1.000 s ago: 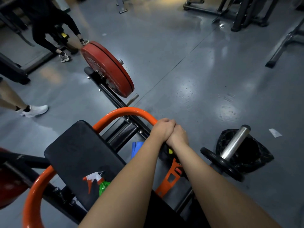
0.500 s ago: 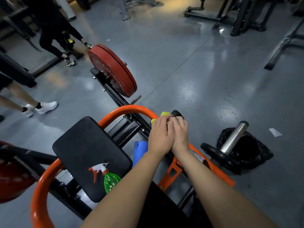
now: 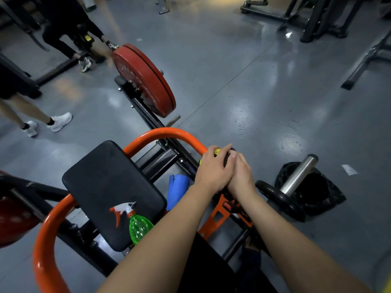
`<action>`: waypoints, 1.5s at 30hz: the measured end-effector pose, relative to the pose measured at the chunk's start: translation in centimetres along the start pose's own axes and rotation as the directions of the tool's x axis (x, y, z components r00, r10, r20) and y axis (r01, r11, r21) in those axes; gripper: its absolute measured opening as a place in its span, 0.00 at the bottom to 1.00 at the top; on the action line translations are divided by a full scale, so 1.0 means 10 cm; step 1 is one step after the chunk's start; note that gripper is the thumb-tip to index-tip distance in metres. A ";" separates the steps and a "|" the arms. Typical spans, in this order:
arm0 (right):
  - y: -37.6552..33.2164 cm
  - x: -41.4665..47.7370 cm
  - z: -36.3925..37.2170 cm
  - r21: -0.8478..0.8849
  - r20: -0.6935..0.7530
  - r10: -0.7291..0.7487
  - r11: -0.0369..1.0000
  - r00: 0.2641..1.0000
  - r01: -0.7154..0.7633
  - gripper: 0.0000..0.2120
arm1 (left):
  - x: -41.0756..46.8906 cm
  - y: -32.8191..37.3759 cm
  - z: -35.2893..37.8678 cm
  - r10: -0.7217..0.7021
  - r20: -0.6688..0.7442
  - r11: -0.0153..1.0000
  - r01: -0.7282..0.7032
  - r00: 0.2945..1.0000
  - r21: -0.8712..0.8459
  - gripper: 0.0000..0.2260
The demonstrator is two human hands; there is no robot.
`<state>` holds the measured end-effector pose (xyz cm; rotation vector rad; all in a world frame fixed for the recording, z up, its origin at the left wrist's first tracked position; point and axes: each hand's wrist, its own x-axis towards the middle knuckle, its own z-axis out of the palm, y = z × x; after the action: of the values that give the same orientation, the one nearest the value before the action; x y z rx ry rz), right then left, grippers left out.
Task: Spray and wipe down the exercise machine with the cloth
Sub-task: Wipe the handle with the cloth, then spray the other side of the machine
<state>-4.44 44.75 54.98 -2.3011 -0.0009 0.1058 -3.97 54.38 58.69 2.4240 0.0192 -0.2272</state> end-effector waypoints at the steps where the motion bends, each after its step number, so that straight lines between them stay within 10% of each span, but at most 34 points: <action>1: 0.00 0.03 -0.02 0.023 0.019 0.010 1.000 1.000 -0.010 0.10 | 0.05 0.00 0.01 -0.024 0.020 1.000 0.024 1.000 -0.004 0.21; 10: -0.02 0.11 -0.28 -0.124 0.096 0.125 0.986 0.987 -0.113 0.10 | 0.14 -0.02 0.03 -0.175 0.100 0.958 0.193 0.980 -0.211 0.30; 16: -0.58 0.15 -0.56 -0.176 0.066 -0.179 0.966 0.982 0.188 0.11 | -0.02 0.02 -0.48 -0.293 -0.066 0.733 0.179 0.954 -0.656 0.17; 26: -1.64 -0.32 -0.15 0.202 0.427 -0.379 0.925 0.821 0.322 0.15 | -1.02 -0.37 -1.36 -0.751 -0.253 0.604 0.480 0.610 -0.636 0.16; 29: -1.82 -0.67 0.10 0.397 0.517 -0.396 0.896 0.759 0.198 0.16 | -1.60 -0.43 -1.52 -0.787 -0.206 0.507 0.419 0.582 -0.753 0.21; 34: -2.08 -1.13 0.48 0.516 0.644 -0.402 0.857 0.651 0.019 0.22 | -2.45 -0.67 -1.54 -0.745 0.052 -0.032 0.043 0.665 -0.999 0.30; 40: -2.31 -1.61 0.90 0.378 0.842 -0.340 0.926 0.419 -0.006 0.18 | -2.92 -1.00 -1.47 -0.799 0.030 -0.096 -0.078 0.600 -0.992 0.25; 45: -1.97 -1.48 1.30 0.321 0.743 -0.153 0.936 0.652 -0.145 0.14 | -3.10 -1.48 -1.30 -0.881 -0.060 0.094 0.049 0.470 -0.994 0.35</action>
<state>-19.51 67.06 62.12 -1.7288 -0.3936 0.9976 -33.52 75.55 64.04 0.9582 1.1482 0.3652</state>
